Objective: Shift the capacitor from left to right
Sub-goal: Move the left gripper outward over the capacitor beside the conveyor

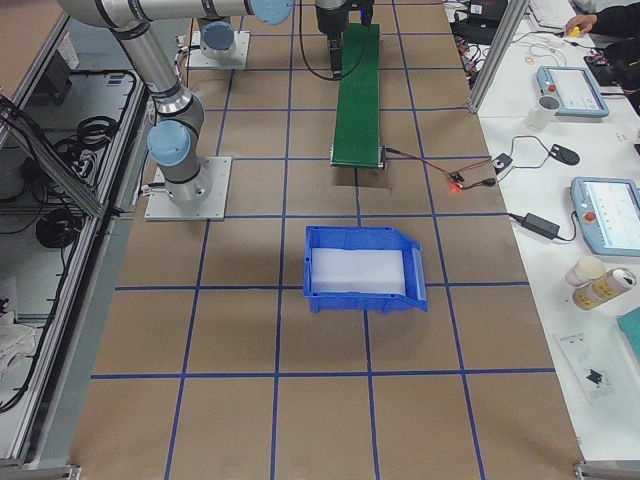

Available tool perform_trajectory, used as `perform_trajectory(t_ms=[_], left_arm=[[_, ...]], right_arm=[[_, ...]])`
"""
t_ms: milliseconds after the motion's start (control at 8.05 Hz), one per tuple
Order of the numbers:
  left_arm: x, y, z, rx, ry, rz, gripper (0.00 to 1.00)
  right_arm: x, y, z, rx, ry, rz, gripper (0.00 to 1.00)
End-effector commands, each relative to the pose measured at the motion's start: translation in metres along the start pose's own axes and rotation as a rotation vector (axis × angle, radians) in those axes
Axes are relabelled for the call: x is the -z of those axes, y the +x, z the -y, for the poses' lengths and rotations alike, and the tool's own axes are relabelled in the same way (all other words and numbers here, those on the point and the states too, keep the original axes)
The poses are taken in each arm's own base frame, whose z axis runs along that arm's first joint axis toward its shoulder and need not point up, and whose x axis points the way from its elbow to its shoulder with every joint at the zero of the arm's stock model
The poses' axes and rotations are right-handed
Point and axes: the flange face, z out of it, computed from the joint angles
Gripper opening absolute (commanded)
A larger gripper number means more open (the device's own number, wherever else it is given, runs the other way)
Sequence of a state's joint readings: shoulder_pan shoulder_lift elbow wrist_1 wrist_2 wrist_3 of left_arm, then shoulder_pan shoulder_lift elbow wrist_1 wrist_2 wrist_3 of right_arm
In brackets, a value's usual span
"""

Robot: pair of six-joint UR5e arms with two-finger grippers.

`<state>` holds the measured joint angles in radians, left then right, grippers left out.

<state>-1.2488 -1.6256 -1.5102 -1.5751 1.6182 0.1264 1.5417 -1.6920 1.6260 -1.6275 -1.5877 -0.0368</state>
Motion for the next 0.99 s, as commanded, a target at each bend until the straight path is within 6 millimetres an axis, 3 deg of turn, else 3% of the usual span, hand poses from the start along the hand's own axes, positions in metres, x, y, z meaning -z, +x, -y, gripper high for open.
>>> perform_trajectory(t_ms=[0,249,373,497,746,870], left_arm=[[-0.024,-0.050,0.019,-0.073,-0.005,0.021,1.00],[-0.027,-0.067,0.027,-0.156,0.011,0.059,1.00],[-0.038,-0.070,0.034,-0.166,-0.002,0.068,1.00],[-0.054,-0.085,0.043,-0.234,-0.018,0.063,1.00],[-0.079,-0.187,0.050,-0.231,-0.004,0.069,1.00],[-0.083,-0.203,0.059,-0.338,0.039,0.107,1.00]], right_arm=[[0.000,0.000,0.000,0.000,0.000,0.000,1.00],[0.000,0.000,0.000,0.000,-0.002,0.000,1.00],[0.000,0.000,0.000,0.000,-0.002,0.000,1.00],[0.000,0.000,0.000,0.000,-0.002,0.000,1.00],[0.000,0.000,0.000,0.000,-0.002,0.000,1.00],[0.000,0.000,0.000,0.000,-0.002,0.000,1.00]])
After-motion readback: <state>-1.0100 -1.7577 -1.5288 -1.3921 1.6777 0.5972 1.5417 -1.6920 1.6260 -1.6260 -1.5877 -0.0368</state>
